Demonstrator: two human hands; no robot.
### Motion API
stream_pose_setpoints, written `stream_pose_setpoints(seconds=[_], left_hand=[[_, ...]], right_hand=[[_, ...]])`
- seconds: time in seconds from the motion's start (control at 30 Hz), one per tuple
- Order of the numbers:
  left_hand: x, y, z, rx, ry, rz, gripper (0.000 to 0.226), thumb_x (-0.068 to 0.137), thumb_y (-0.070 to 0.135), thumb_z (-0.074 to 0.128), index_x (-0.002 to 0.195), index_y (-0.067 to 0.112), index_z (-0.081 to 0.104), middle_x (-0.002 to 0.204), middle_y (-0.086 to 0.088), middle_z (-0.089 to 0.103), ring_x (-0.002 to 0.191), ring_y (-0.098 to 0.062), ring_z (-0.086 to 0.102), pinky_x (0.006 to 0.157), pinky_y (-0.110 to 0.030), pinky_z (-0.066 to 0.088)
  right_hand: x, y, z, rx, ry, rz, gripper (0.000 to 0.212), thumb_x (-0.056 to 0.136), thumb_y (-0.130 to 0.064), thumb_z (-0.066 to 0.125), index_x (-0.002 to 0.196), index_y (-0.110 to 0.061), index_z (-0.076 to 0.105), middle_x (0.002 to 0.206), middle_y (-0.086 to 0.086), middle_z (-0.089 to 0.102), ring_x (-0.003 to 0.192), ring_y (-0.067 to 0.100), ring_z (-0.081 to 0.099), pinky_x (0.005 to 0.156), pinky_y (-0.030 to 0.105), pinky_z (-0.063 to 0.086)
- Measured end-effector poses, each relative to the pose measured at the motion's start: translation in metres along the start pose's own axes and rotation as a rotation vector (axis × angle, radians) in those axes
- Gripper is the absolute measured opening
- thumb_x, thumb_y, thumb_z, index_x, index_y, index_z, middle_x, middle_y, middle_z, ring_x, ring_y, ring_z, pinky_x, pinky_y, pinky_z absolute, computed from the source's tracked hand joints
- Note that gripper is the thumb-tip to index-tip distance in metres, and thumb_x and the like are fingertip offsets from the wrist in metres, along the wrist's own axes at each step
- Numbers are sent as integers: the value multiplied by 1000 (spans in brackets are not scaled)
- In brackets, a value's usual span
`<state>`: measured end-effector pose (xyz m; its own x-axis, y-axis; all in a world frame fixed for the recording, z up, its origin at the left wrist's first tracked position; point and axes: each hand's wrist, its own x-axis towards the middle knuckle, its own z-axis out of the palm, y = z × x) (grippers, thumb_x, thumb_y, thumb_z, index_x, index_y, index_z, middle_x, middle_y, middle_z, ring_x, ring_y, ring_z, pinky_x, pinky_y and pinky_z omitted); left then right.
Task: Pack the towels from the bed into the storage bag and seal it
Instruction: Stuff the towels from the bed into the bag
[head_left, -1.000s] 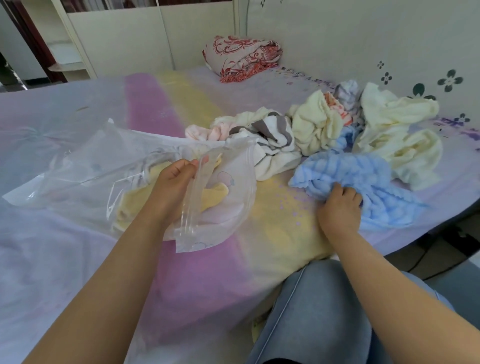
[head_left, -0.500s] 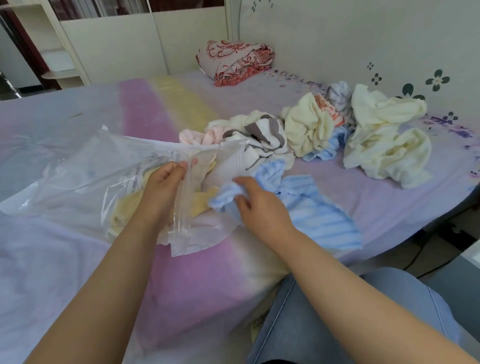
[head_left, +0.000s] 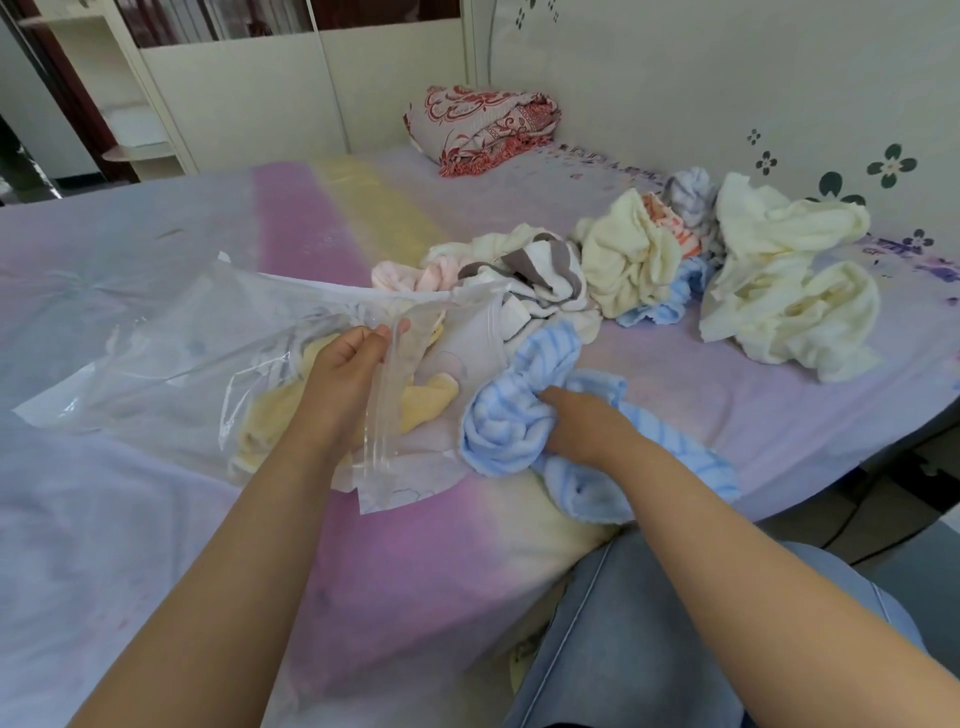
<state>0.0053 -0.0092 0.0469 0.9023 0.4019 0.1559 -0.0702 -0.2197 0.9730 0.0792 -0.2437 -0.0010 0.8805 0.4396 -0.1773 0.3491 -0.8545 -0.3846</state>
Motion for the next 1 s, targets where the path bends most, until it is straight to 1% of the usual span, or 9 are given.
stream_pose_setpoints(seconds=[0.1, 0.3, 0.4, 0.47, 0.57, 0.73, 0.8, 0.9, 1.0], left_hand=[[0, -3, -4, 9, -7, 10, 51, 93, 47, 57, 100, -3, 63, 87, -5, 62, 76, -16, 59, 66, -26, 48], [0, -9, -12, -45, -46, -26, 28, 101, 33, 53, 92, 15, 73, 89, 13, 76, 76, -7, 67, 70, -26, 52], [0, -7, -14, -82, -43, -11, 41, 103, 23, 50, 73, 32, 76, 69, 12, 73, 60, 0, 66, 56, -14, 50], [-1, -5, -14, -132, -45, -26, 30, 100, 33, 51, 86, 30, 78, 85, 8, 77, 73, -5, 72, 61, -18, 54], [-2, -2, -12, -134, -65, -36, 30, 100, 40, 50, 106, 26, 76, 105, 11, 76, 91, -2, 71, 74, -18, 56], [-5, 0, -7, -105, -79, -30, 32, 103, 36, 48, 116, 18, 72, 108, 7, 68, 96, -8, 57, 75, -15, 48], [-5, -1, -8, -111, -77, -23, 32, 103, 37, 48, 115, 20, 72, 107, 7, 68, 97, -9, 55, 70, -9, 49], [-6, 0, -8, -98, -94, -18, 29, 103, 38, 48, 112, 28, 74, 108, 7, 66, 96, -10, 56, 81, -20, 47], [-5, -2, -8, -116, -117, 4, 28, 104, 35, 47, 111, 30, 73, 117, 17, 71, 103, 1, 65, 88, -19, 48]], right_hand=[[-18, -9, -40, 206, 124, -159, 19, 85, -31, 51, 91, -14, 58, 96, 3, 66, 91, 17, 60, 76, 32, 44], [-42, -56, -103, 1077, 52, -378, 11, 70, -19, 62, 73, -28, 67, 63, -13, 66, 65, 4, 63, 56, 21, 48], [-11, -80, -69, 577, 296, -334, 15, 76, -17, 64, 87, -26, 68, 84, -9, 69, 79, 9, 63, 64, 18, 43], [8, -85, -20, 164, 354, -247, 36, 87, -18, 54, 123, -18, 51, 113, 7, 62, 98, 25, 60, 72, 29, 43], [10, -80, 45, -141, 267, -203, 48, 95, -18, 41, 141, -13, 27, 123, 12, 54, 110, 31, 55, 71, 38, 42], [4, -65, 23, 284, 121, -221, 51, 93, -20, 47, 142, -21, 33, 153, 14, 22, 142, 32, 22, 108, 39, 32], [-1, -57, 4, 264, 285, -93, 51, 93, -40, 47, 139, -23, 34, 141, 15, 37, 127, 36, 42, 92, 40, 41], [-17, -56, 4, 304, -110, -32, 106, 65, -79, 54, 147, -39, -1, 144, 10, 36, 99, 25, 58, 60, 26, 50], [-15, -71, 39, 183, -196, -54, 112, 71, -58, 68, 149, -28, -7, 152, 14, 21, 112, 28, 54, 72, 28, 49]])
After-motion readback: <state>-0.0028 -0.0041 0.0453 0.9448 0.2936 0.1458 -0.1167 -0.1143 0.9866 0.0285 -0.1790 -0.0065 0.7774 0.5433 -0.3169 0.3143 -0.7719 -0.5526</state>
